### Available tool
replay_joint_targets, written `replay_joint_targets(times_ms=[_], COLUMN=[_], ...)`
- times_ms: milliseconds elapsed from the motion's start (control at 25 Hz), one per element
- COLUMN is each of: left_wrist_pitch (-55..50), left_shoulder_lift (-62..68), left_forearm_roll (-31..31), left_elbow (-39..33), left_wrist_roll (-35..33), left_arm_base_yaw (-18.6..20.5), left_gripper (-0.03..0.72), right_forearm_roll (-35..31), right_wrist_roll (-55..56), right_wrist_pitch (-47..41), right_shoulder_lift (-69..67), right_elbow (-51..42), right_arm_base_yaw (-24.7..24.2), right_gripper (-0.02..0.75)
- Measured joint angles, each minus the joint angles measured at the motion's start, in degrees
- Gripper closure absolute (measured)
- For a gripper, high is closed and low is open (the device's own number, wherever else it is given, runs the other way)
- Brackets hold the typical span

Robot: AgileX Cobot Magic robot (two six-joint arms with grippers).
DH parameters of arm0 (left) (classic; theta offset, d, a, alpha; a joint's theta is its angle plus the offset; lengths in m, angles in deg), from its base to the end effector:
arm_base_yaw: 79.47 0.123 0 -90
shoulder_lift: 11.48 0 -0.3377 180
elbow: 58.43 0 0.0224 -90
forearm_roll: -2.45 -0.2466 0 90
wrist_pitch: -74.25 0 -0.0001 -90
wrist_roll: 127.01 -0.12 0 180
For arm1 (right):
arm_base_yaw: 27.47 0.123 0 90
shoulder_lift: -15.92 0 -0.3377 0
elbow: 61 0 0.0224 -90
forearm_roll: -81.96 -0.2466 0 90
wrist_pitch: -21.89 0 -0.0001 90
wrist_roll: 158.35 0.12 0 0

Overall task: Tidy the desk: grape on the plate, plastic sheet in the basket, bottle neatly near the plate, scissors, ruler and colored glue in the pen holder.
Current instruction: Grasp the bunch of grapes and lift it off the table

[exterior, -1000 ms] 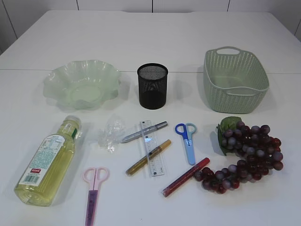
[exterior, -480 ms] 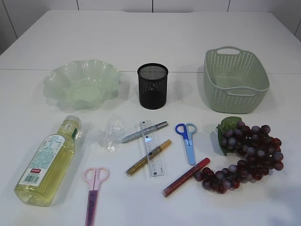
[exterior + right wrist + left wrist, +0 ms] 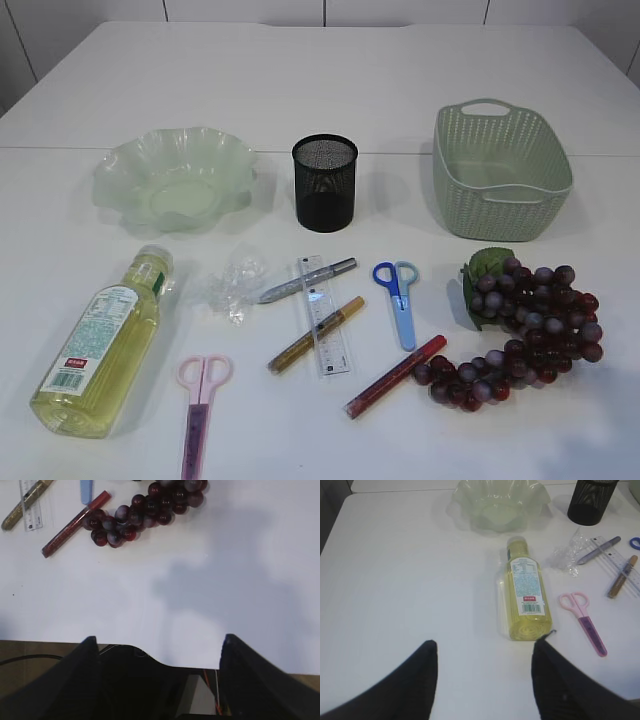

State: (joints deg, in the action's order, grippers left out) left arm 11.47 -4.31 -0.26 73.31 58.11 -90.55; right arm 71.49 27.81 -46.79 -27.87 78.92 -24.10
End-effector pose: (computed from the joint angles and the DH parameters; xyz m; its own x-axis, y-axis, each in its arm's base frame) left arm -0.0374 0.0125 0.2668 -0.4730 0.0237 -0.8808 0.1239 0.9915 -0.0398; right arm 0.0528 0.0235 0.3006 -0.8935 0.1189 -0.4329 0.0188 0.9734 0.2285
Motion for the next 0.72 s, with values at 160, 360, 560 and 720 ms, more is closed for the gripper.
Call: replay_joint_targets(times_ms=[160,360,560,720], left_wrist_pitch=[0.00,0.00,0.00,0.00], left_shoulder_lift=[0.00,0.00,0.00,0.00], left_forearm_roll=[0.00,0.00,0.00,0.00], left_elbow=[0.00,0.00,0.00,0.00], left_wrist_roll=[0.00,0.00,0.00,0.00], left_arm_base_yaw=[0.00,0.00,0.00,0.00], left_gripper=[0.253,0.253,0.253,0.253], right_forearm_roll=[-0.08,-0.08,-0.91,-2.34], right_wrist_roll=[5.23,6.43,6.92,8.29], right_wrist_pitch=[-0.40,-0.52,0.47,2.94], right_shoulder_lift=[-5.09,-12.52,-20.41,-25.87], right_elbow=[2.44,6.85,9.83,11.03], right_arm_base_yaw=[0.00,0.00,0.00,0.00], right_gripper=[0.162,0.162,0.162,0.162])
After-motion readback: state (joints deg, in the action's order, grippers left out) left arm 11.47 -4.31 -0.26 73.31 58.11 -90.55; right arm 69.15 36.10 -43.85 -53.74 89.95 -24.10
